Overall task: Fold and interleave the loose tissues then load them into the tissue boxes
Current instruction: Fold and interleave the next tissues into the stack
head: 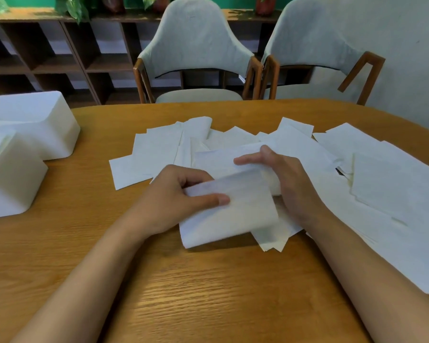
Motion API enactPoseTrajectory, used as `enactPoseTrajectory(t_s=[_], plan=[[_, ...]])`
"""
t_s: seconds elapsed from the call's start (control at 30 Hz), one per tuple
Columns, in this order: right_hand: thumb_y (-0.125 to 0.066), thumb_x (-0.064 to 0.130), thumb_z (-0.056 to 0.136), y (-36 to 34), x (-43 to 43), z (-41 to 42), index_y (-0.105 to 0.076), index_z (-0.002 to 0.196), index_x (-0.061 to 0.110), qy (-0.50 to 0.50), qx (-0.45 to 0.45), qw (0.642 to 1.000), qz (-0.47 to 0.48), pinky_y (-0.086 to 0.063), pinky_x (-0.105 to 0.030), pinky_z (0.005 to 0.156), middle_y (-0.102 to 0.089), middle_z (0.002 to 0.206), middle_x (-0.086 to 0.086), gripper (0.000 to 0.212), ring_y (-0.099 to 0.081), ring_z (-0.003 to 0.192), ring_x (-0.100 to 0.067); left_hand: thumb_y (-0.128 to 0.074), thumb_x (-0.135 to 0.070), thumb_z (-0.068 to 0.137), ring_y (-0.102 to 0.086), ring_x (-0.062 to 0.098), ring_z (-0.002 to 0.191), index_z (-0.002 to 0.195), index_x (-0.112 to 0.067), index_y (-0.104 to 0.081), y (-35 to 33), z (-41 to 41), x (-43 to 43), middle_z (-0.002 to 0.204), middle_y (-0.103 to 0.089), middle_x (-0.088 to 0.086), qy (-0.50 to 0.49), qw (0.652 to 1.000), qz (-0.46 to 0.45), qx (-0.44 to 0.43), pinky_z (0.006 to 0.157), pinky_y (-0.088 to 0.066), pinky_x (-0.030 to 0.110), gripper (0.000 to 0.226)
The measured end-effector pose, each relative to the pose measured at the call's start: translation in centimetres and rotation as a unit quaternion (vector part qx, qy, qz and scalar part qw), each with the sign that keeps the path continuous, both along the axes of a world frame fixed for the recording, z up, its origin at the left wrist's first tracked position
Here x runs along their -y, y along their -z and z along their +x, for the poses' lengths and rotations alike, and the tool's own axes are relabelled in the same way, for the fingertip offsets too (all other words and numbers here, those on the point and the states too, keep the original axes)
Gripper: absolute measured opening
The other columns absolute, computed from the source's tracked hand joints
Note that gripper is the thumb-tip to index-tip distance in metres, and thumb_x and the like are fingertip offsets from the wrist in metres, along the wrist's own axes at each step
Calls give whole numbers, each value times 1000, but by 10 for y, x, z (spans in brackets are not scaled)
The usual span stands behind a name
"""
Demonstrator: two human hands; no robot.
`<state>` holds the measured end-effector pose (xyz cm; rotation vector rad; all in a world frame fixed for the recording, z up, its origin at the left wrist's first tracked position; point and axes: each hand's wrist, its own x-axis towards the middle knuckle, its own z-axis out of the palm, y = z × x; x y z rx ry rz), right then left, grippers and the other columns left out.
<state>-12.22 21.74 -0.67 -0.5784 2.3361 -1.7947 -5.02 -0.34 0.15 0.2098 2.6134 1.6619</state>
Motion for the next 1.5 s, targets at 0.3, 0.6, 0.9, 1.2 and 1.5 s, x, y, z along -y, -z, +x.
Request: enactPoseTrajectory(t_s=[0.3, 0.6, 0.9, 1.2, 1.5], plan=[[-73, 35, 88, 5, 6, 5, -75, 93, 34, 13, -13, 1000, -3, -53, -14, 72, -75, 94, 23, 6, -68, 91, 3, -75, -33, 93, -73, 10, 93, 115, -31, -72, 4, -5, 4, 93, -77, -3, -148, 983, 79, -78, 70, -56, 32, 22], [-71, 38, 89, 4, 5, 3, -74, 88, 37, 64, 4, 998, -13, -57, -27, 73, -72, 84, 28, 3, -66, 86, 7, -85, -39, 83, -58, -6, 77, 107, -38, -74, 20, -8, 2, 109, -70, -24, -161, 980, -16, -114, 64, -42, 13, 26], [-67, 54, 80, 2, 5, 5, -74, 94, 36, 54, 16, 998, -6, -54, -27, 74, -72, 93, 26, 23, -65, 92, 4, -76, -31, 95, -61, 6, 78, 91, -30, -75, 26, -12, 1, 95, -73, -12, -157, 983, 41, -90, 64, -44, 27, 4], [-71, 50, 76, -1, 4, 8, -76, 93, 32, 37, 31, 999, -21, -54, -17, 68, -74, 92, 21, 26, -68, 90, 1, -77, -22, 94, -73, 27, 88, 90, -24, -75, 17, -9, 3, 86, -77, 3, -157, 978, 91, -108, 65, -52, 44, 5], [-72, 47, 82, 0, 4, 5, -76, 94, 33, 50, 39, 998, 0, -50, -17, 69, -74, 92, 25, 19, -66, 90, 6, -84, -16, 85, -73, 15, 85, 91, -15, -78, 11, -9, 4, 88, -78, -3, -165, 976, 95, -108, 72, -57, 23, 9]])
